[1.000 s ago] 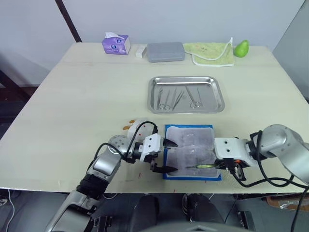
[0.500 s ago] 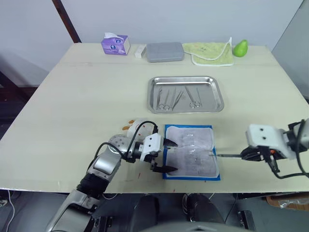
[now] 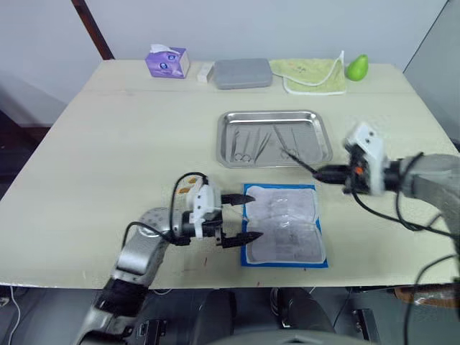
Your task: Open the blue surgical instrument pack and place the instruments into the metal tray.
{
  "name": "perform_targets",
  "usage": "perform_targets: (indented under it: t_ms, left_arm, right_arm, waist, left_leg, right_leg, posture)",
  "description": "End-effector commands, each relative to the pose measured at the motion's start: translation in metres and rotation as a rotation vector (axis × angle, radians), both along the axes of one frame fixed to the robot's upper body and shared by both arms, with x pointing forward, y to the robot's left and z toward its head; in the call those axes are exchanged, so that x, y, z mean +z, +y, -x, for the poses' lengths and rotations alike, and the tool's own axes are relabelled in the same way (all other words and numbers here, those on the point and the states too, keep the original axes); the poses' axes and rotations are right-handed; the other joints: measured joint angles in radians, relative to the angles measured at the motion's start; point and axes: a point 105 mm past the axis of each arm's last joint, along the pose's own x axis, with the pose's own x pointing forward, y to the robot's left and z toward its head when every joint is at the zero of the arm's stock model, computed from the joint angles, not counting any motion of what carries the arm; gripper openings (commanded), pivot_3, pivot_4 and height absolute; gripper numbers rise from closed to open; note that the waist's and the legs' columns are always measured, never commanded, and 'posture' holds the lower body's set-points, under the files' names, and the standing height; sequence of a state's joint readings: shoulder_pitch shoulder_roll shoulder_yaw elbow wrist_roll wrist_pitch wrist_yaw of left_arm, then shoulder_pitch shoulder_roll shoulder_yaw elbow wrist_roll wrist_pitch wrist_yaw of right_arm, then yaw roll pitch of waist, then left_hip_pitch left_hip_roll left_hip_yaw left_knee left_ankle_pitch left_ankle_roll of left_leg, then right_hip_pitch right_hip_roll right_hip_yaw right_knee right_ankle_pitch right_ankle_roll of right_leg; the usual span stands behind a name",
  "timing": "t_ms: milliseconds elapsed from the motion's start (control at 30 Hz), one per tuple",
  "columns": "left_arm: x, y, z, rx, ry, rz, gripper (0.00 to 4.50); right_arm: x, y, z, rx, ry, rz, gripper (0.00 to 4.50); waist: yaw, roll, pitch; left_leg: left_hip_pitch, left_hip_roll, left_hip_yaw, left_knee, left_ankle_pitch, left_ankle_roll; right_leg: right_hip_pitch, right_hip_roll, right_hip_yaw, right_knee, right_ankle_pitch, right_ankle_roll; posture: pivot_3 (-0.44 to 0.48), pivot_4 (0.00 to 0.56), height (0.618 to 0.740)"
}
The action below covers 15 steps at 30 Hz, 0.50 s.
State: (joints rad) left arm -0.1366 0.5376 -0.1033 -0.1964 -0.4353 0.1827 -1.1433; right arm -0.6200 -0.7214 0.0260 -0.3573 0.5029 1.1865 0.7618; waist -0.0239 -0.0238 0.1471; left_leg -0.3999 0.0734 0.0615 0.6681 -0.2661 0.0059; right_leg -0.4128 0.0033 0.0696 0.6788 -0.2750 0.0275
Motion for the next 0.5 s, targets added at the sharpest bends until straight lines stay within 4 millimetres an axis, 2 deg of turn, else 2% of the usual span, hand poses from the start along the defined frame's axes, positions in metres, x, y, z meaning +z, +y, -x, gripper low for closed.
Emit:
perform_targets:
  t_ms: [33, 267, 500]
  left_arm:
    - [0.019, 0.008, 0.012, 0.059, -0.023, 0.035, 4.50]
    - [0.014, 0.012, 0.025, 0.114, 0.004, 0.032, 4.50]
    - [0.015, 0.007, 0.027, 0.121, -0.003, 0.038, 4.50]
  right_arm:
    - [0.012, -0.004, -0.040, -0.166, -0.061, -0.016, 0.00]
    - [0.011, -0.002, -0.087, -0.288, -0.083, -0.033, 0.00]
    - [-0.001, -0.006, -0.115, -0.397, -0.038, -0.046, 0.00]
  waist:
    - [0.004, 0.001, 0.001]
    - [0.009, 0.003, 0.003]
    - [0.005, 0.004, 0.003]
  left_leg:
    - [0.000, 0.000, 0.000, 0.000, 0.000, 0.000]
    - [-0.002, -0.001, 0.004, -0.001, 0.000, 0.000]
    - [-0.002, -0.001, 0.006, -0.001, 0.000, 0.000]
  right_leg:
    - [0.000, 0.000, 0.000, 0.000, 0.000, 0.000]
    - [-0.001, -0.001, -0.002, -0.001, 0.000, 0.000]
    - [-0.002, -0.001, 0.000, 0.000, 0.000, 0.000]
  posture:
    - [0.000, 0.150, 0.738]
    - [0.000, 0.150, 0.738]
    - [0.000, 0.150, 0.738]
